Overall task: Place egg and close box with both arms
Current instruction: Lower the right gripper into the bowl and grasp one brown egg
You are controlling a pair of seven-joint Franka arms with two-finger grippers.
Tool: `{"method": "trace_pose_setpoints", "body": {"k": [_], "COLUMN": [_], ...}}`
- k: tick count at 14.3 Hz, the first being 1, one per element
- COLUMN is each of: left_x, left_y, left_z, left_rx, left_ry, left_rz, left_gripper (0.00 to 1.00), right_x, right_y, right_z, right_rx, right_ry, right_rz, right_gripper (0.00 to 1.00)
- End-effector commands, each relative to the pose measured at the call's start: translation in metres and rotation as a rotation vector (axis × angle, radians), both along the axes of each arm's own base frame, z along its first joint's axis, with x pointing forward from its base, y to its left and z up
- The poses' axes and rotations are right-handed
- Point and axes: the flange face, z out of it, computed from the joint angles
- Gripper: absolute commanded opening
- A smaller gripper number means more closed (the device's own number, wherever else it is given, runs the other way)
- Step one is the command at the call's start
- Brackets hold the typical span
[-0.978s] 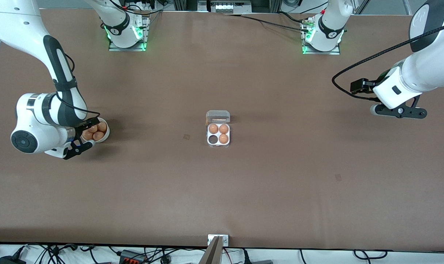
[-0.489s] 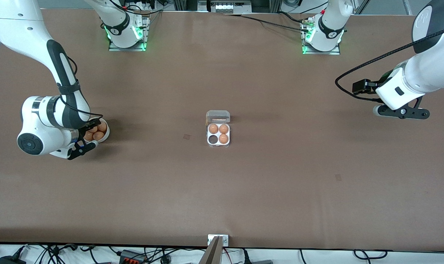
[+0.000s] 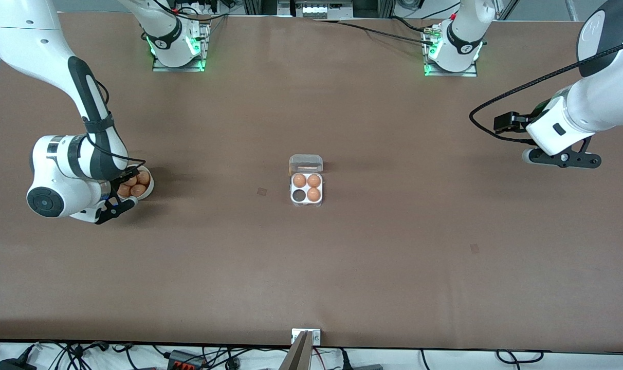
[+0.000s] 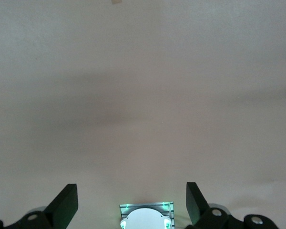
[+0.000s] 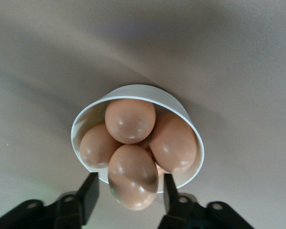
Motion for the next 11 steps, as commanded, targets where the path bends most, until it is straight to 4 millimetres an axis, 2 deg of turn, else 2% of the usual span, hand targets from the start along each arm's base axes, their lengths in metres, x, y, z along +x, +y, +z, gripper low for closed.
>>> {"method": "trace_pose_setpoints", "body": {"k": [1, 5, 9, 11], "left_x": [0.001, 0.001, 0.002, 0.002], "left_y": [0.001, 0.001, -0.002, -0.003], "left_z": [0.004, 0.004, 0.005, 0.005], "left_rx": [-0.001, 0.0, -0.001, -0.002], "left_ry": [-0.001, -0.003, -0.01, -0.01], "left_rz": [-0.018, -0.018, -0.023, -0.026], "left_gripper": [1.0, 1.0, 1.0, 1.0], "right_x": [0.002, 0.001, 0.001, 0.001], "right_y": [0.0, 0.008, 0.013, 0.014], "right_z": [-0.002, -0.004, -0.003, -0.002], "right_rx": [-0.005, -0.008, -0.011, -0.011], "right_ry": [0.003, 0.013, 0.012, 0.015], "right_rz": [0.021, 0.029, 0.031, 0.028], "right_gripper": [0.55, 0.51, 0.31, 0.27]}}
